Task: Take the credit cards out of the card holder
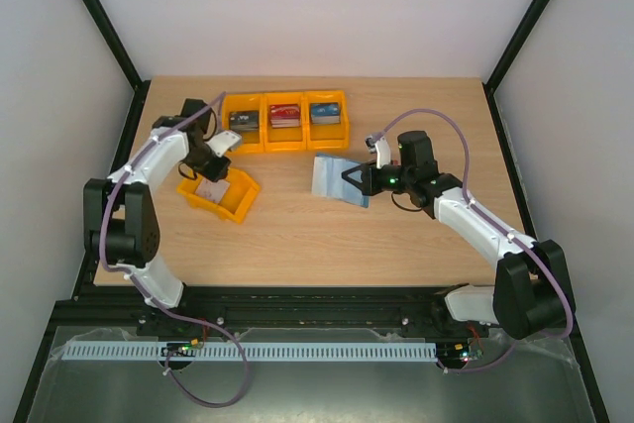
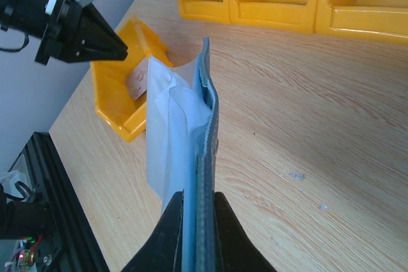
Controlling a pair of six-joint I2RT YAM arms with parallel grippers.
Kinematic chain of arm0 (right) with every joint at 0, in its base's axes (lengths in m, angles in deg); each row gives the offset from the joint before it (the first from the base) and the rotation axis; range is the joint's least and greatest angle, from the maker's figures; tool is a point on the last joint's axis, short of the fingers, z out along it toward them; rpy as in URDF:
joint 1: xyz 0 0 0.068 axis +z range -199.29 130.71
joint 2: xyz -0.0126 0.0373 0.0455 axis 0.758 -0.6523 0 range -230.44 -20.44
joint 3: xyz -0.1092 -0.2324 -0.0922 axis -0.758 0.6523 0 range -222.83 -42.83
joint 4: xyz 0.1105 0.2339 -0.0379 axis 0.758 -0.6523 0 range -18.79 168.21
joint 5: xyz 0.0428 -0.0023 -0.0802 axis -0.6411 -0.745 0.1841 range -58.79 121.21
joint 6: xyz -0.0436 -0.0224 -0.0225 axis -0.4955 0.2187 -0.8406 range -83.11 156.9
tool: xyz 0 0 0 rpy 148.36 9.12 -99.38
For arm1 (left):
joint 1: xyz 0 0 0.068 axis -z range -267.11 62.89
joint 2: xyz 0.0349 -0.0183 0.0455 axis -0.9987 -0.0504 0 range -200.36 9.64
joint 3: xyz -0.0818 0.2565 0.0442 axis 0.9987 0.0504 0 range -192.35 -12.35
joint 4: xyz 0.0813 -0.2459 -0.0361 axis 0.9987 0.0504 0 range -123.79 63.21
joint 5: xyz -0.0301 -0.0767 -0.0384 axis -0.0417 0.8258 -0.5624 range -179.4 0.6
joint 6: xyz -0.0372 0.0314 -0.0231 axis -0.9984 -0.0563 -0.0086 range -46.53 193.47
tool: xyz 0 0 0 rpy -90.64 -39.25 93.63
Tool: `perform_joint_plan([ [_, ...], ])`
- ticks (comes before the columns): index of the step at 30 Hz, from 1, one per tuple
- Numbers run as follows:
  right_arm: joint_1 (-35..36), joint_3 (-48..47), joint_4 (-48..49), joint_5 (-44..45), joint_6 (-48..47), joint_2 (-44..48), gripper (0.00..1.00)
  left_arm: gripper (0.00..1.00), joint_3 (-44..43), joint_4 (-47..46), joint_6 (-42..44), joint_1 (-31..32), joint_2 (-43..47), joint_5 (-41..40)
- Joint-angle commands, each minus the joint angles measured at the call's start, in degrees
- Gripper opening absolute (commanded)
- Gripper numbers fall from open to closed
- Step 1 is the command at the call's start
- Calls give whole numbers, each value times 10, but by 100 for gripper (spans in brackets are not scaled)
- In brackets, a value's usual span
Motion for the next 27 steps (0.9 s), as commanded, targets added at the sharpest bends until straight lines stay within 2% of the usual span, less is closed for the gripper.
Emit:
perform_joint_plan([
  [1, -1, -18, 0, -11, -10, 15, 2, 14, 62, -22, 40, 18, 29, 28],
  [5, -1, -17, 0, -13, -10, 15, 2, 10, 81, -43, 39, 35, 18, -6],
  [14, -1, -16, 1, -12, -12, 18, 2, 8, 131, -120, 29, 84, 3, -61],
  [21, -2, -16, 1, -12, -13, 17, 2, 3, 156, -174, 21, 90, -34, -139],
  [27, -2, -16, -1, -11, -14, 21, 2, 2, 159, -188, 6, 90, -52, -168],
])
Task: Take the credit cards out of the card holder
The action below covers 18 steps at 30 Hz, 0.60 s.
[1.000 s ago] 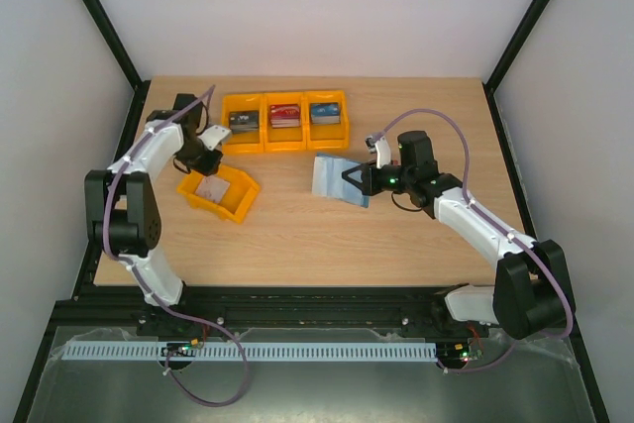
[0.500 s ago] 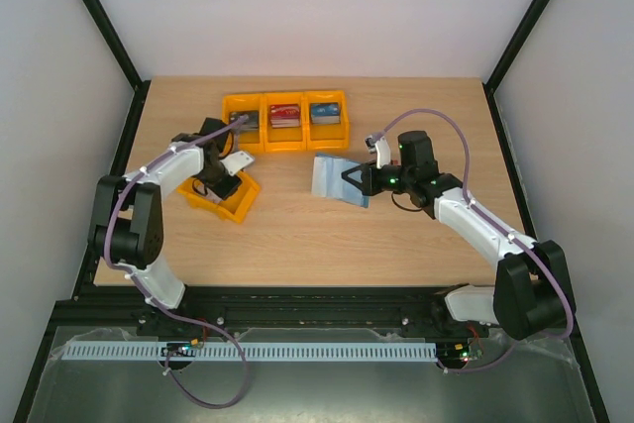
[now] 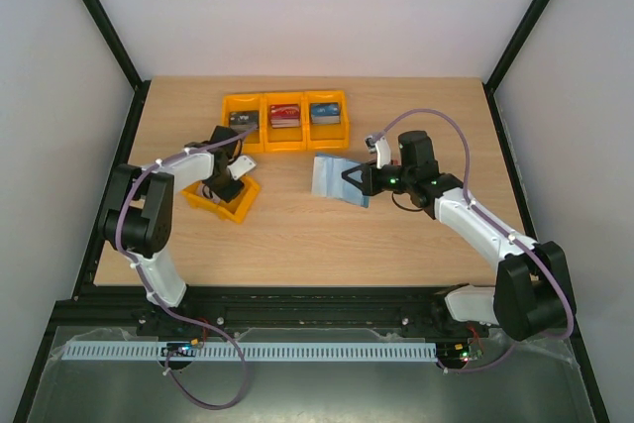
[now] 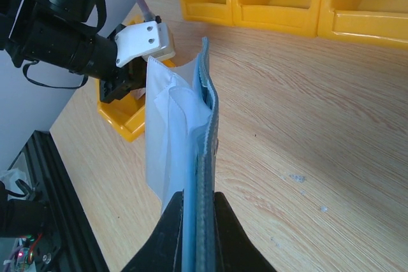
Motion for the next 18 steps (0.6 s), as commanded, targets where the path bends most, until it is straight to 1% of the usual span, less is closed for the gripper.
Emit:
perform_joint_plan([
  [1, -2, -16, -1, -8, -10, 18, 2, 2, 11, -16, -19, 1, -16, -54],
  [4, -1, -16, 1, -9, -11, 19, 2, 2, 14, -27, -29, 1, -9, -98],
  [11, -1, -16, -1, -7, -13, 21, 2, 2, 21, -47, -20, -5, 0, -143],
  [18, -2, -16, -3, -3, -15, 25, 2, 2, 36, -85, -7, -13, 8, -202],
])
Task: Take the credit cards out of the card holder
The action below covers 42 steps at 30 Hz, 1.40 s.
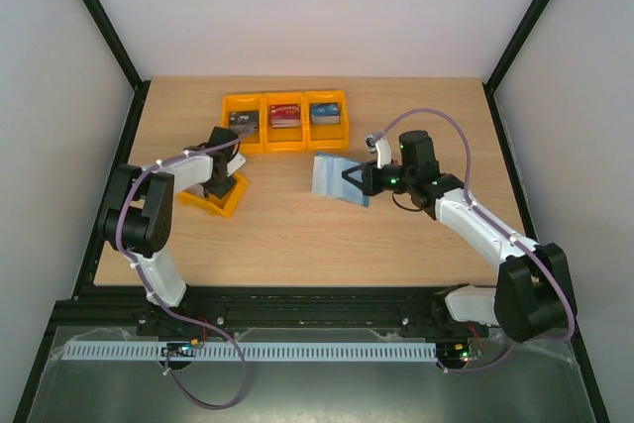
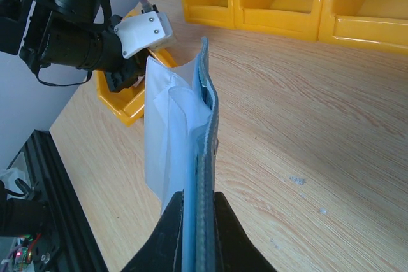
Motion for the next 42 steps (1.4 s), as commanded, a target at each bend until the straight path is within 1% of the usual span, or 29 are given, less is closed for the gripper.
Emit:
perform_joint_plan([
  [1, -2, -16, -4, -2, -10, 19, 2, 2, 19, -20, 10, -8, 9, -63],
  [4, -2, -17, -4, -2, -10, 21, 2, 4, 23, -30, 9, -12, 17, -69],
  [6, -2, -17, -5, -3, -10, 22, 2, 5, 19, -26, 3, -13, 25, -51],
  [11, -2, -19, -5, -12, -11, 25, 2, 10, -2, 7, 1, -15, 71, 47],
  [14, -1, -20, -4, -30, -10, 33, 2, 17, -17, 36, 4, -31, 107, 103],
  [17, -1, -18, 5, -56, -9, 45, 2, 21, -38, 82, 12, -55, 134, 163],
  [20, -1, -19, 19, -97, -3, 50, 2, 28, -74, 149, 28, -69, 156, 259],
  [22, -1, -20, 30, -122, 9, 50, 2, 39, -110, 195, 24, -69, 164, 345],
  [24, -1, -22, 41, -133, 22, 48, 2, 54, -151, 229, 7, -67, 171, 446],
  [27, 3, -24, 63, -137, 44, 46, 2, 94, -207, 245, -29, -51, 174, 580],
  [28, 7, -24, 71, -138, 52, 45, 2, 98, -221, 246, -40, -41, 172, 611],
  [31, 30, -29, 93, -134, 74, 38, 2, 99, -254, 239, -81, 2, 156, 664],
  [35, 62, -46, 91, -105, 77, 32, 2, 99, -256, 233, -105, 53, 138, 709],
  [42, 72, -46, 115, -109, 97, 39, 2, 99, -216, 209, -102, 74, 139, 769],
])
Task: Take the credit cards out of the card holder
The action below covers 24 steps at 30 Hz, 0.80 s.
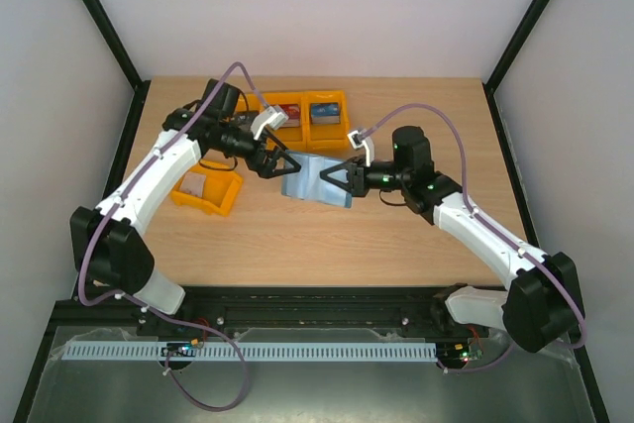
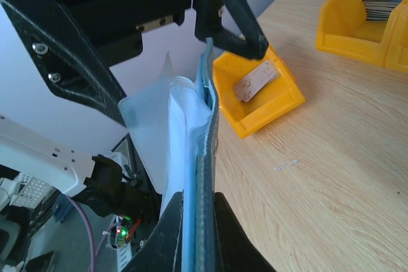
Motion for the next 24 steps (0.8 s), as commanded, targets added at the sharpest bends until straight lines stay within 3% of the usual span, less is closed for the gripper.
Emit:
perform_joint_plan([
  [1, 6, -20, 43, -5, 17, 7, 2, 99, 27, -10, -9, 9, -2, 69],
  [7, 8, -26, 51, 1, 20, 5, 2, 99, 26, 9, 22, 49, -15, 99],
  [9, 8, -24, 64, -2, 27, 5, 2, 92, 23, 12, 28, 58, -19, 98],
  [11, 8, -27, 67, 1, 29, 5, 2, 72, 22, 12, 29, 62, -22, 98],
  [16, 8, -31, 60, 13, 26, 4, 9, 6, 23, -1, 16, 62, -25, 95],
  [21, -2, -41, 1, 24, -29, 22, 46, 2, 11, 9, 25, 54, -23, 79],
  [24, -30, -26, -10, 26, -39, 45, 56, 2, -3, 28, 41, 38, -16, 80],
])
